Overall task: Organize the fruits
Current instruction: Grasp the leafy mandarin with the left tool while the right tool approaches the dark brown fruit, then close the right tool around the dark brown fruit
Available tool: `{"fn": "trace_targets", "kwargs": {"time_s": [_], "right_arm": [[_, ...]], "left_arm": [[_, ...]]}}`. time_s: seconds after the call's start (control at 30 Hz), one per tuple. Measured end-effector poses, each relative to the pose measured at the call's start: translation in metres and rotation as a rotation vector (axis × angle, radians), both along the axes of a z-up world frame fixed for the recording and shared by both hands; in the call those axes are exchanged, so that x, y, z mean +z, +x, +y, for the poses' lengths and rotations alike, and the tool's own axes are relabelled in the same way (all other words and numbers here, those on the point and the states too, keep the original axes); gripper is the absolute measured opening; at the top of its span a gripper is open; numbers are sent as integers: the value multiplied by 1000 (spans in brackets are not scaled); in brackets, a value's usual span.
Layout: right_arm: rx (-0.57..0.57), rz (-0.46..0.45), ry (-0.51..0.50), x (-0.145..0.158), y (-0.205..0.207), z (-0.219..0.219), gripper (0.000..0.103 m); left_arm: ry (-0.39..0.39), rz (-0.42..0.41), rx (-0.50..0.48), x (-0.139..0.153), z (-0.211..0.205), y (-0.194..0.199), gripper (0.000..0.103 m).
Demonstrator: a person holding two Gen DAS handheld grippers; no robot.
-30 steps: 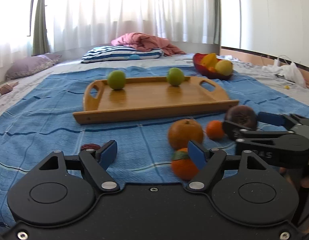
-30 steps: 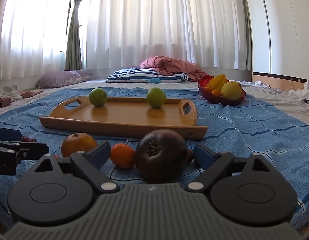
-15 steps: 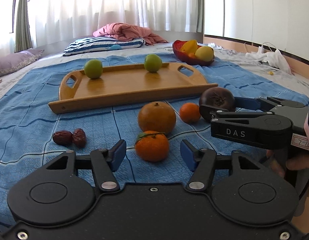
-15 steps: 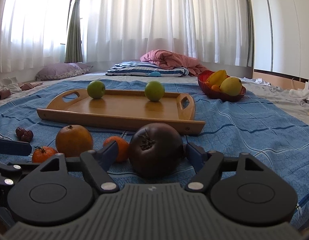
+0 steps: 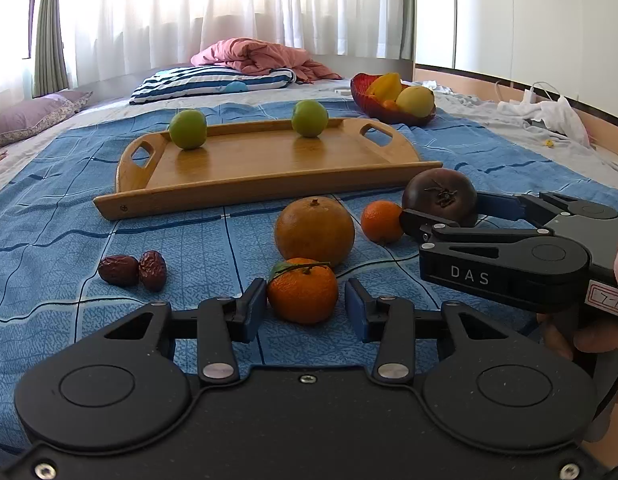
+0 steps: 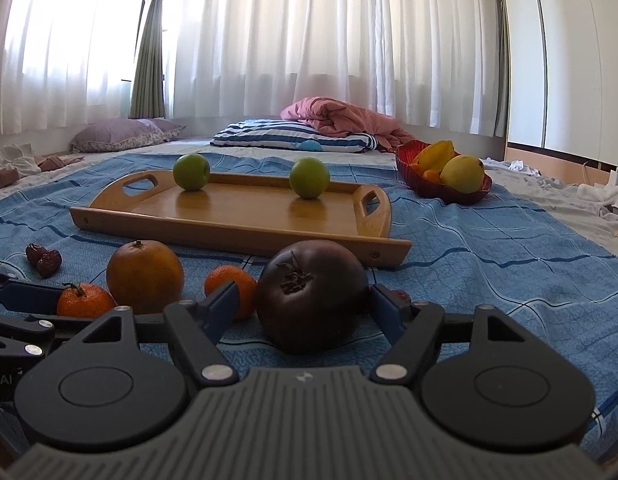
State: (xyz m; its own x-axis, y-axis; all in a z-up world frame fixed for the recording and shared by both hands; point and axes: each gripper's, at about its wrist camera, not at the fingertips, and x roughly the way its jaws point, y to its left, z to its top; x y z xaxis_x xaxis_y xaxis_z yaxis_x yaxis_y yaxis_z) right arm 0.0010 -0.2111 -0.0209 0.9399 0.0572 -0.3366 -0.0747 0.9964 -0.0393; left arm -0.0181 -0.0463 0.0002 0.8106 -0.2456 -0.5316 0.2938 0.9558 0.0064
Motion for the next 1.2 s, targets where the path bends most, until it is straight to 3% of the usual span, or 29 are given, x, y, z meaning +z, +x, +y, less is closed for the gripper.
{"fn": "trace_targets", "kwargs": {"time_s": [0.6, 0.93, 1.2], "right_arm": [[1, 25, -49, -8, 0, 5, 80], [-20, 29, -64, -9, 2, 6, 65], [-25, 26, -48, -8, 1, 4, 62]], "left_arm": [[-3, 6, 19, -1, 1, 1, 41], [1, 5, 13, -1, -1, 2, 37], [15, -42, 68, 5, 0, -3, 36]]}}
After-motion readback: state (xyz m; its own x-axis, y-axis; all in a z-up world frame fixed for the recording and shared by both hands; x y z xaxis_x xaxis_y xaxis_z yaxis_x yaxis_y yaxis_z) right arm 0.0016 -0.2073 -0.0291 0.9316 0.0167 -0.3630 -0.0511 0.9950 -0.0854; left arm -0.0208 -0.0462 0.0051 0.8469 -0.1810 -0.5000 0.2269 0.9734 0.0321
